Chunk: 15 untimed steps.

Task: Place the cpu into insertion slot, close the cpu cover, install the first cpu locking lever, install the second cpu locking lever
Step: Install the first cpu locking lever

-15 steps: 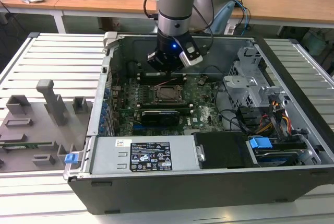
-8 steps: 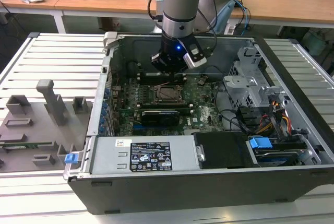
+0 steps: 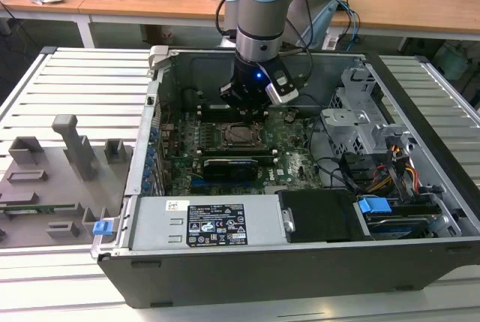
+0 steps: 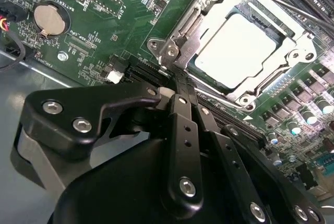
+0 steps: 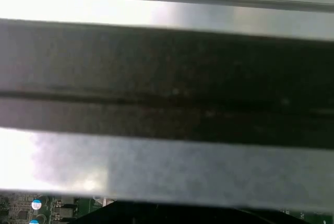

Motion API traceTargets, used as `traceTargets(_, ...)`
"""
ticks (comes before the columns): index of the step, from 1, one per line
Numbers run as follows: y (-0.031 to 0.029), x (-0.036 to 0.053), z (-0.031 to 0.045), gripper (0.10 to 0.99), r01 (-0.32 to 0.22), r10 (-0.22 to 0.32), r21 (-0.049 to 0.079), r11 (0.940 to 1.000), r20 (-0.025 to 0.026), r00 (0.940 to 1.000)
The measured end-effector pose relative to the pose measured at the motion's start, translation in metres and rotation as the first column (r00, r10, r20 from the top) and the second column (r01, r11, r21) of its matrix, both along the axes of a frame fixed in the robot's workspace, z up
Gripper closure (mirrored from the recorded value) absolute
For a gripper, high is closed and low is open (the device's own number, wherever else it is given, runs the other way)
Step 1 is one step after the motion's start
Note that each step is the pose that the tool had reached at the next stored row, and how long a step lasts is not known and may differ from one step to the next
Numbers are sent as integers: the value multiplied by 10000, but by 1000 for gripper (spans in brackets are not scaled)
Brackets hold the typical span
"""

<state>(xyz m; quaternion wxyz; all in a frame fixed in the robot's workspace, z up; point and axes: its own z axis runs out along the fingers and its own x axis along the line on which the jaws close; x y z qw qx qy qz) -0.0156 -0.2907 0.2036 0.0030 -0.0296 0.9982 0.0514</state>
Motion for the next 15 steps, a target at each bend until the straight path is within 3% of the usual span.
traceTargets(6, 1, 0, 23, 980, 2, -2, 1, 10000, 2, 10000)
traceTargets(9, 0, 1, 8, 980, 1, -1, -87, 10000, -1, 10000)
traceTargets(15, 0, 4, -11, 980, 3, -3, -114, 9999, 0, 10000)
